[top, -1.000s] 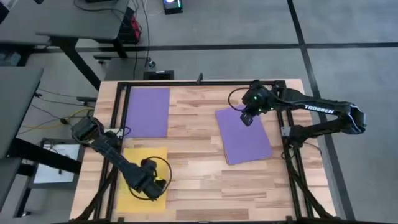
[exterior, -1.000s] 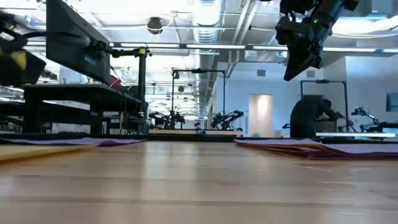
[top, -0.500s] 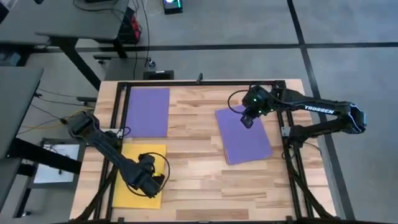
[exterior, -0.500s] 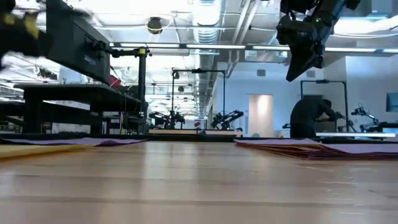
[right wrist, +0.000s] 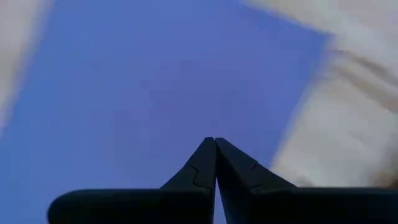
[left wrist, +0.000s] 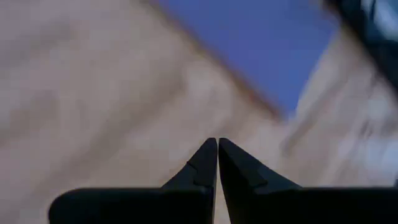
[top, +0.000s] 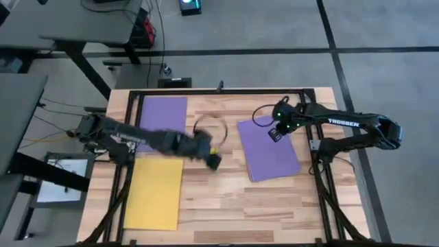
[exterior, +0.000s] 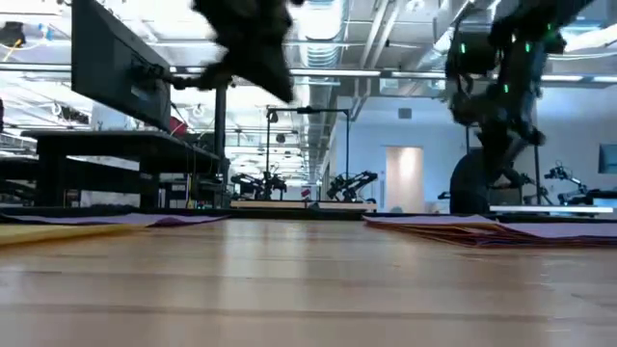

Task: Organize paper
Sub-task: Stack the purple paper on top of the other purple paper

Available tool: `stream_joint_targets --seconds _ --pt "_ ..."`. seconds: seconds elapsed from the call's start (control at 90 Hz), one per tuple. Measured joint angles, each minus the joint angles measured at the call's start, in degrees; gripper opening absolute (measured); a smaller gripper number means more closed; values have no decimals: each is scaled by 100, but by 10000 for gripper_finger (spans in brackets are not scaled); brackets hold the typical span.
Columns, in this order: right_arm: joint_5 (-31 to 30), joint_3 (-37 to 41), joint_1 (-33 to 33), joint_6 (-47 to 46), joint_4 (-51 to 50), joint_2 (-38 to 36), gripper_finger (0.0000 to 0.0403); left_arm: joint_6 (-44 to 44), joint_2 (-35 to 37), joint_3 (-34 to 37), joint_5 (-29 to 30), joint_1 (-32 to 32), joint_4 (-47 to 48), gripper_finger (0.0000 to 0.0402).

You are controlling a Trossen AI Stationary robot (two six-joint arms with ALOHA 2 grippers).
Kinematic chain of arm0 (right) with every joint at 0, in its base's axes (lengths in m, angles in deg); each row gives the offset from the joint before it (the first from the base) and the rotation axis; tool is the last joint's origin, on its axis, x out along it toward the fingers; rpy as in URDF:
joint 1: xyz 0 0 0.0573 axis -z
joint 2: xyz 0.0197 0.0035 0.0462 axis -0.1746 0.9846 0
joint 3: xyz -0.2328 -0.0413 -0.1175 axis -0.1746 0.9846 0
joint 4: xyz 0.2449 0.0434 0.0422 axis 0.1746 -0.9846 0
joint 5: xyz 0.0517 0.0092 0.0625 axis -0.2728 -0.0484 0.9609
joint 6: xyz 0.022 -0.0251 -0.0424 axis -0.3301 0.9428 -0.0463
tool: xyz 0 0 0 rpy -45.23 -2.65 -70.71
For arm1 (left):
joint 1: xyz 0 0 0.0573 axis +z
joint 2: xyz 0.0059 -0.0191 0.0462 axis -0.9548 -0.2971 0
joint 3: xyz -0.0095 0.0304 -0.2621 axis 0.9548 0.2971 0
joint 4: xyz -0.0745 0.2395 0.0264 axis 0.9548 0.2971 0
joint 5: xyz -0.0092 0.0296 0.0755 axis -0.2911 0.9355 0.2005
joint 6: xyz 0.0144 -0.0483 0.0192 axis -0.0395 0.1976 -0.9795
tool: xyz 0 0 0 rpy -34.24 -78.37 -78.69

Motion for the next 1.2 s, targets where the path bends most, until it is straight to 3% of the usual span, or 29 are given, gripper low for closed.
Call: stream_joint_targets --seconds 0.133,0.311,0.444,0.778,1.2 --pt "-120 310 693 181 595 -10 0 -928 -187 -11 -709 901 -1115 0" --pt "-106 479 1429 317 985 115 0 -1573 -877 -296 -1560 1382 -1571 0" --pt "-47 516 1632 332 1202 357 0 -2335 -1888 -1098 -2328 1420 -1639 0" --pt "61 516 1697 61 1643 1054 0 -3139 -3848 -3257 -3328 1399 -1518 0" --pt "6 499 1729 326 1692 1521 0 -3441 -4553 -3545 -3349 1359 -947 0"
